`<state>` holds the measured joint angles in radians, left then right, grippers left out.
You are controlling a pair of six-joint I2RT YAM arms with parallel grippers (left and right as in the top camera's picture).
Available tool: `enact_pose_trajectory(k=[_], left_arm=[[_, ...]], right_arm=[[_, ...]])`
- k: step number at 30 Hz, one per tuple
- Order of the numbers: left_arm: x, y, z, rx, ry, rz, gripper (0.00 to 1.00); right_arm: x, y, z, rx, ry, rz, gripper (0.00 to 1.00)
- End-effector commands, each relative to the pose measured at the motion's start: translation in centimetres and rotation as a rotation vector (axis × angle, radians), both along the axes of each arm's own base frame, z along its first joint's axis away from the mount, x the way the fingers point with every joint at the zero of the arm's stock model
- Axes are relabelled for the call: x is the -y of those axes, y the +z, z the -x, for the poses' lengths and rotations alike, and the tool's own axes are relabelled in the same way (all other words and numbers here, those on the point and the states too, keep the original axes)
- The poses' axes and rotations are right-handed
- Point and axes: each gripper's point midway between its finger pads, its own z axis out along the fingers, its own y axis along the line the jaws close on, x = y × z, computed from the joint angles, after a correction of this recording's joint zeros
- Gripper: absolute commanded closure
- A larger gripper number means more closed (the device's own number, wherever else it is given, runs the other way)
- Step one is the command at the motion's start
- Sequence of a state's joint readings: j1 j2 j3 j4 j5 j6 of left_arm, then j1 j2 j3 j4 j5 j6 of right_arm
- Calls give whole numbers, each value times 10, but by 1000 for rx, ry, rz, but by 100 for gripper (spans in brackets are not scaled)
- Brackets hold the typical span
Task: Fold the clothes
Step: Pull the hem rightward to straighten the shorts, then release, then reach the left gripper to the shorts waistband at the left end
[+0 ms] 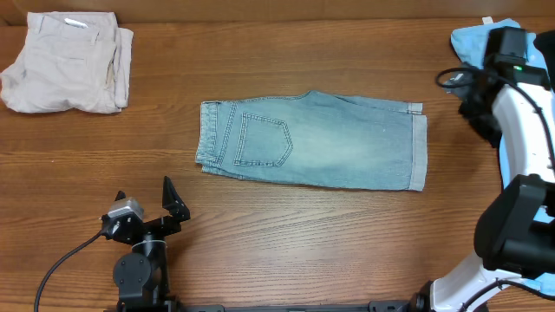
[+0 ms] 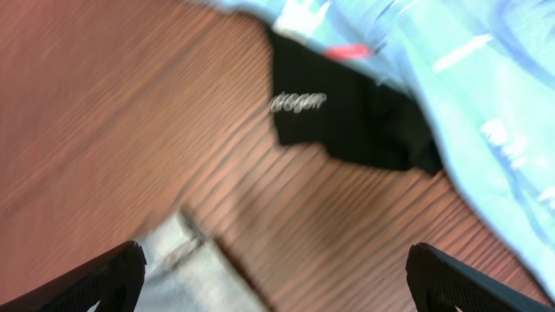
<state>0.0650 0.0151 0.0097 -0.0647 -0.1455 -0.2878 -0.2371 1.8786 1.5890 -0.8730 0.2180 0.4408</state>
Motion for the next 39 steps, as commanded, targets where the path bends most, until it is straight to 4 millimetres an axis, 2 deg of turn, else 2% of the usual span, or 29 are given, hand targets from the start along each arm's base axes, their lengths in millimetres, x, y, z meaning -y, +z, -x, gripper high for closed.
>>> enact_pose_trajectory(k=[1, 4, 8, 10, 14, 17, 25, 27, 31, 35, 39], left_arm=[[1, 3, 0, 16, -4, -5, 0], [9, 4, -2, 26, -48, 27, 0], [8, 10, -2, 59, -44, 73, 0], [11, 23, -2, 113, -59, 77, 0], [41, 63, 1, 271, -245, 71, 0], [52, 84, 6, 349, -309, 51, 0], [50, 134, 17, 377, -287, -1, 0], [47, 142, 13, 327, -268, -30, 0], [45, 147, -9, 123, -262, -52, 0], [49, 145, -41, -114, -314, -98, 0], [53, 134, -78, -370, -383, -134, 0]], right_arm=[[13, 14, -10, 74, -33, -10, 0], [3, 12, -14, 90, -2, -73, 0], [3, 12, -14, 91, -2, -72, 0], [3, 12, -14, 91, -2, -72, 0], [3, 12, -14, 91, -2, -72, 0], [3, 12, -14, 91, -2, -72, 0], [3, 12, -14, 91, -2, -72, 0], [3, 12, -14, 91, -2, -72, 0], [3, 12, -14, 91, -2, -72, 0], [3, 12, -14, 91, -2, -72, 0], [3, 12, -14, 91, -2, -72, 0]])
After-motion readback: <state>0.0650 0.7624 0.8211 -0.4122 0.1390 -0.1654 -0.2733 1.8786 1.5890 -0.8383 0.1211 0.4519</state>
